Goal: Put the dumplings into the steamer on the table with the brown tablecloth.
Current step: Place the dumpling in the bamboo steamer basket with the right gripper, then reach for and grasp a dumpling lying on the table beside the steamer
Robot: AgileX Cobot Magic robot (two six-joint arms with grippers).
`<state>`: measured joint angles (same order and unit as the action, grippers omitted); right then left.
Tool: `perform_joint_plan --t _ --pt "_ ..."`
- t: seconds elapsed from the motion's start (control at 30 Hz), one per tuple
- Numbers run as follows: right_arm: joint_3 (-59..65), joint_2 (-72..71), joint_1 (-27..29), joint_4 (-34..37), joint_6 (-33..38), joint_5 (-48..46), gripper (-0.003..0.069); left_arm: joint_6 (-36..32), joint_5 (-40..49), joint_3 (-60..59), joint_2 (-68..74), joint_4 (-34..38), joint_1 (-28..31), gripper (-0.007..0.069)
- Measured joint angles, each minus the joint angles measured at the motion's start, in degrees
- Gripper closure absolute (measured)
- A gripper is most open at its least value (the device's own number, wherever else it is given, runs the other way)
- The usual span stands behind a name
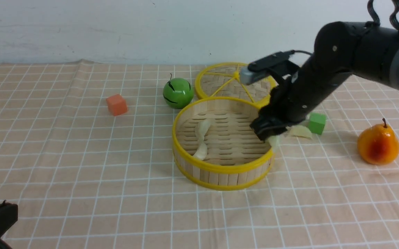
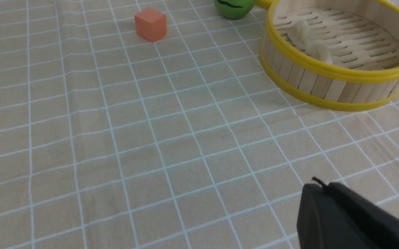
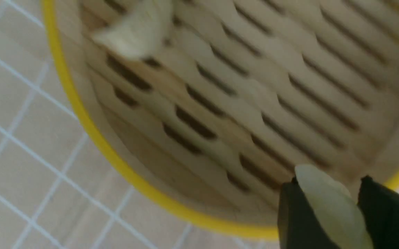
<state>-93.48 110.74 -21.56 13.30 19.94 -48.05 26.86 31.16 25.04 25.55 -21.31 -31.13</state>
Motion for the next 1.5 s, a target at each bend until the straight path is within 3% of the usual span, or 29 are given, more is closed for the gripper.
perform_joint_plan --t 0.17,0.37,0.47,0.57,0.67,0.93,1.2,1.5 --pt "-0.5 5.0 -4.0 1.4 5.0 11.0 0.0426 0.0 0.1 0.0 0.0 0.0 0.0 0.063" --pt "-0.5 10.9 -4.3 1.2 5.3 13.3 0.0424 0.0 1.1 0.0 0.0 0.0 0.0 0.0627" --pt "-0.8 10.9 -4.3 0.9 4.5 12.7 0.0382 0.0 1.5 0.0 0.0 0.0 0.0 0.0624" --pt "-2.6 10.1 -4.2 0.5 2.7 8.5 0.0274 0.0 1.7 0.0 0.0 0.0 0.0 0.0623" --pt "-5.8 8.4 -4.0 0.3 1.5 4.8 0.0214 0.0 1.5 0.0 0.0 0.0 0.0 0.0621" --pt "-12.1 5.8 2.8 -4.4 1.1 -0.6 0.0171 0.0 0.4 0.0 0.0 -0.4 0.0 0.062" --pt "-12.1 14.0 12.0 -5.4 1.1 4.4 0.0169 0.0 -0.7 0.0 0.0 -0.9 0.0 0.062" --pt "-12.1 19.8 12.8 -5.2 1.1 8.8 0.0169 0.0 -0.8 0.0 0.0 -3.1 0.0 0.0619"
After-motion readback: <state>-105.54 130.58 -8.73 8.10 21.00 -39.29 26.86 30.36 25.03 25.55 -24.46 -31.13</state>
